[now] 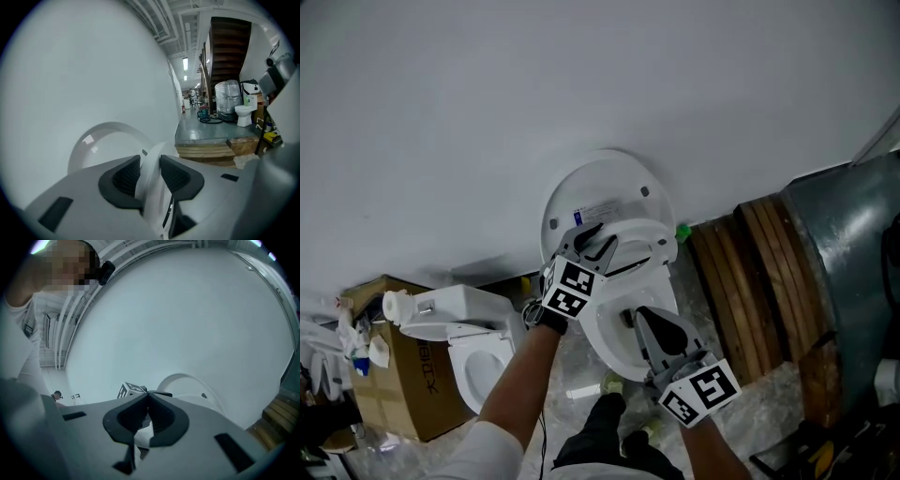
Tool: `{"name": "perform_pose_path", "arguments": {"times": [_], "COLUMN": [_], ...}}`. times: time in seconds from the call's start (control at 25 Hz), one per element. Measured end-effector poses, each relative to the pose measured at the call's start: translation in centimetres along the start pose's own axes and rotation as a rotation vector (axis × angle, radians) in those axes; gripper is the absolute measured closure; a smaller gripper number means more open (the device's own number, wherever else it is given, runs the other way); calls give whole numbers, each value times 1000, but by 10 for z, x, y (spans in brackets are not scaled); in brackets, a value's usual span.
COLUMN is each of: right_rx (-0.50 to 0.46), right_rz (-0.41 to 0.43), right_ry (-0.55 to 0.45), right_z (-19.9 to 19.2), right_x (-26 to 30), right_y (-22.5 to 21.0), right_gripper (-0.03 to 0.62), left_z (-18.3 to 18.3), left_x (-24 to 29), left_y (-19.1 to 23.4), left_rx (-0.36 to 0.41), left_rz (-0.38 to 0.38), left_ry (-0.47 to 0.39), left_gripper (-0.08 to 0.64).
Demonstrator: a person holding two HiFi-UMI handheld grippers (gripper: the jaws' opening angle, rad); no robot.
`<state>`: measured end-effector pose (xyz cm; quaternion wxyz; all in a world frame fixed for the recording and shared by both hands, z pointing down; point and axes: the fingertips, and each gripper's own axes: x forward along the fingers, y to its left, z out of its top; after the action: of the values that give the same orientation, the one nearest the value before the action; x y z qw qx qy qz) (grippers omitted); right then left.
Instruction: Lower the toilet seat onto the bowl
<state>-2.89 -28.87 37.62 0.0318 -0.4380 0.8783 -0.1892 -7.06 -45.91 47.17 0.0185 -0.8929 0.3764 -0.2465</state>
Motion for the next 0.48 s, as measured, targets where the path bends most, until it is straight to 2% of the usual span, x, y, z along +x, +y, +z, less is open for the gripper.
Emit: {"name": "perform_pose_path", "arguments": {"times": [0.16, 0.48], "right_rx": [3, 28], "right_rz": [-7, -69], "right_ry": [0, 12], "right_z": [-4, -29], "right_x": [-14, -51], "right_y": [1, -14], "right_gripper": [577, 577], "left_z": [-1, -10], "left_x": [-11, -42], "left_y": [-24, -96], "left_rx": [57, 131], "left_rz": [-39, -174], "left_ry": [12, 2], "left_gripper": [417, 428]}}
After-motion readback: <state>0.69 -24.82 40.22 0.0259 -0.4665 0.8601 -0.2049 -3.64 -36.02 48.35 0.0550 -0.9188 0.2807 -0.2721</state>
